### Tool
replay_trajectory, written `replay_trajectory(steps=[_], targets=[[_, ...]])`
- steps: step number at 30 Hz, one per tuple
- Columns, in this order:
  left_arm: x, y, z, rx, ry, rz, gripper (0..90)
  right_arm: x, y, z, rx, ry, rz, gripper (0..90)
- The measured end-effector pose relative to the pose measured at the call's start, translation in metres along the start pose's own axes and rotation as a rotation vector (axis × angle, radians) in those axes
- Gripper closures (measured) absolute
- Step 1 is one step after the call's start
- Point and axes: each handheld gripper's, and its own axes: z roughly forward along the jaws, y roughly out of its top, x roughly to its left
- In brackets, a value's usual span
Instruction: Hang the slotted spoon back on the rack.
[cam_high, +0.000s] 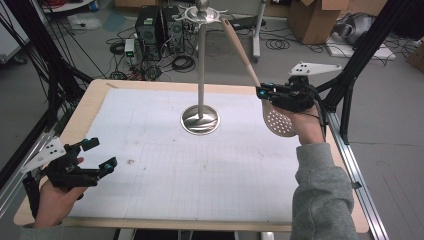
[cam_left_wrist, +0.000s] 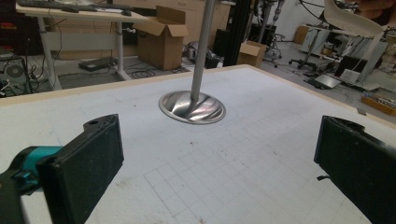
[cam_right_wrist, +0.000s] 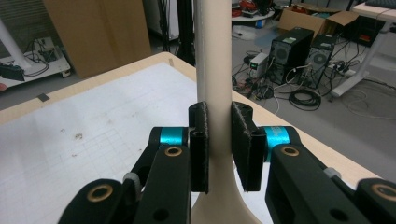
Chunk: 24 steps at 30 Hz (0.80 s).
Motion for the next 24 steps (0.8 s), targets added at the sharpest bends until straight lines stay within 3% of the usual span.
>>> replay_trajectory(steps=[24], targets=[[0.0, 0.0, -0.002, -0.007, -0.009, -0.004, 1.8, 0.009, -0.002, 0.039, 0.057, 0.0, 0.016, 78.3]])
